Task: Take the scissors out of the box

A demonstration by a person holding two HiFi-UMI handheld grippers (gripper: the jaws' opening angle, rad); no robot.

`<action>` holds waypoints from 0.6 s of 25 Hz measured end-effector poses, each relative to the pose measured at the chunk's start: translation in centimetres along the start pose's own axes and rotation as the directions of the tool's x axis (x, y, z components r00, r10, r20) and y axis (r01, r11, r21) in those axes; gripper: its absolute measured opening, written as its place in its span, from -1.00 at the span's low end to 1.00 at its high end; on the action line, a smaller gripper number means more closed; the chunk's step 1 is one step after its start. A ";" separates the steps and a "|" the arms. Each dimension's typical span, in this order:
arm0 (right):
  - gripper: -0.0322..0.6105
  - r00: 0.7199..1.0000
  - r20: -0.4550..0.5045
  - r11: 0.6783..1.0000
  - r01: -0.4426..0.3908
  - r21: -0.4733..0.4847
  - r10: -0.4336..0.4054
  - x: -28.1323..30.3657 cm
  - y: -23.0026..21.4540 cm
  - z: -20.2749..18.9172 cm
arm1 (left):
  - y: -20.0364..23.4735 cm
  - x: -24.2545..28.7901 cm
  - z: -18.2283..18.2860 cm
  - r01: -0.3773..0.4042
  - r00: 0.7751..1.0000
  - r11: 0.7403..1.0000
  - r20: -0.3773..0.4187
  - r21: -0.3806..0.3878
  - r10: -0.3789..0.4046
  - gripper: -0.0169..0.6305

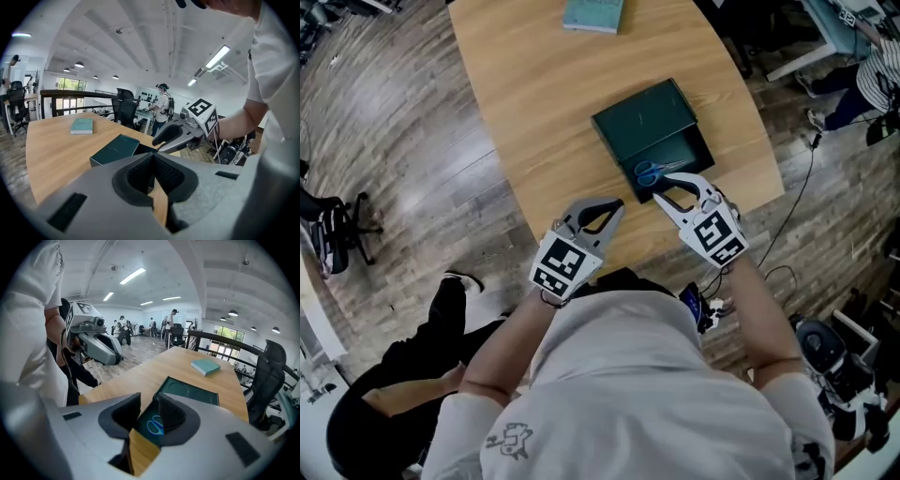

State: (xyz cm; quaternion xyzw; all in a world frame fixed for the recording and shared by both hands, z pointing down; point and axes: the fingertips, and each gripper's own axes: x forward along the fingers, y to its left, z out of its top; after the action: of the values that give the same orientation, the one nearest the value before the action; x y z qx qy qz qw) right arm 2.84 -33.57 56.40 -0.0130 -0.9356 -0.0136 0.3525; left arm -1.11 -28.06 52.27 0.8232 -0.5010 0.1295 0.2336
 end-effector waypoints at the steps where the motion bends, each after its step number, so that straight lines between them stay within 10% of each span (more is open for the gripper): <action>1: -0.51 1.000 -0.010 1.000 -0.012 -0.006 0.012 0.5 -0.2 -0.4 | 0.0 0.3 -0.2 0.003 1.000 1.000 -0.007 0.001 -0.003 -0.93; 15: -0.52 0.962 -0.232 0.956 -0.197 -0.219 0.145 6.3 -0.8 -5.8 | 1.8 4.9 -4.4 -0.001 0.996 0.997 -0.084 -0.072 -0.005 -0.93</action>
State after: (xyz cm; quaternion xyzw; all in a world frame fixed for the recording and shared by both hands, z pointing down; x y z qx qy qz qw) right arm 1.90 -34.46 64.88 -0.1354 -0.8791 -0.0972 0.4466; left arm -0.33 -30.19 58.71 0.8085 -0.4942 0.1459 0.2841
